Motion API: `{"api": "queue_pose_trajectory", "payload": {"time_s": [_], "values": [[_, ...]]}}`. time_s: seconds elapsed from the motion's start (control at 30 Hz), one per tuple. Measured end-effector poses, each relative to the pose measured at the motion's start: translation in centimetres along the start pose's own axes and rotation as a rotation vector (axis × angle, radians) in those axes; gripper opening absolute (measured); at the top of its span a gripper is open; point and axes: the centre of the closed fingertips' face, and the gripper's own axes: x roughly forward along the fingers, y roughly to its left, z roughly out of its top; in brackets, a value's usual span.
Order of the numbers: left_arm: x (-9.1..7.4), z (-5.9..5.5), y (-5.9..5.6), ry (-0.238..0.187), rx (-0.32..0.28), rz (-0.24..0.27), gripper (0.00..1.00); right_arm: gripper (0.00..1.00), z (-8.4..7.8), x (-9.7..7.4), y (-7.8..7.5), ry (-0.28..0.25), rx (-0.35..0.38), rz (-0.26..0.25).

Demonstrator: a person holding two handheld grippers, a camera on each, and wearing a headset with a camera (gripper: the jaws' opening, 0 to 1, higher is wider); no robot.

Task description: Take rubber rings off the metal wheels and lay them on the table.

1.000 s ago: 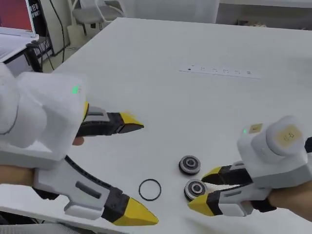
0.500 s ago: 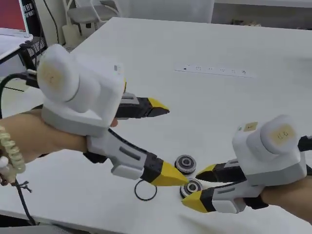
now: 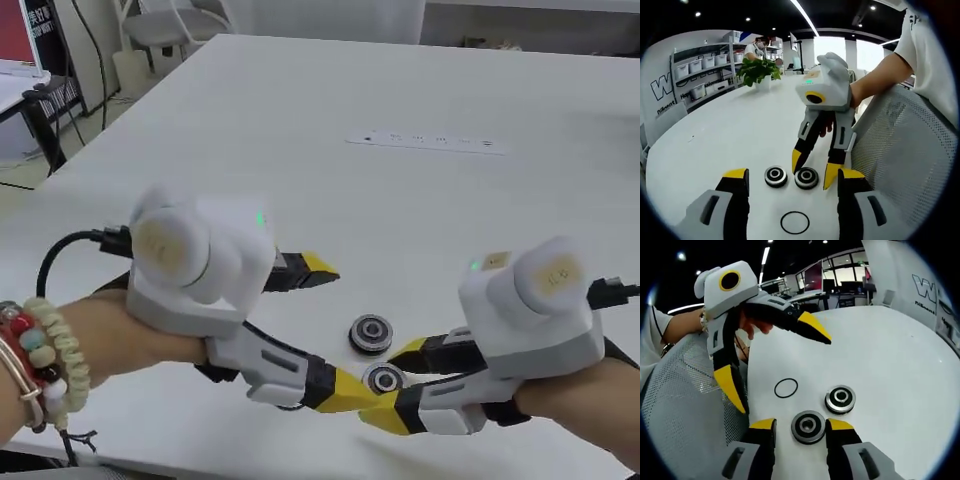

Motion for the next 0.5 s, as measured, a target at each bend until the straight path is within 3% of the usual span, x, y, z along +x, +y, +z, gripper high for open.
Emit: {"api": "queue_pose_trajectory", "payload": {"time_s": [0.23, 0.5], "values": [[1.3, -0.6, -0.3, 0.009, 0.018, 0.008, 0.49, 0.35, -0.5, -0.2, -0.6, 0.021, -0.021, -0.021], [3.6, -1.0, -1.8, 0.023, 0.049, -0.036, 0.33, 0.28, -1.5, -0.7, -1.3, 0.059, -0.043, -0.037]]}}
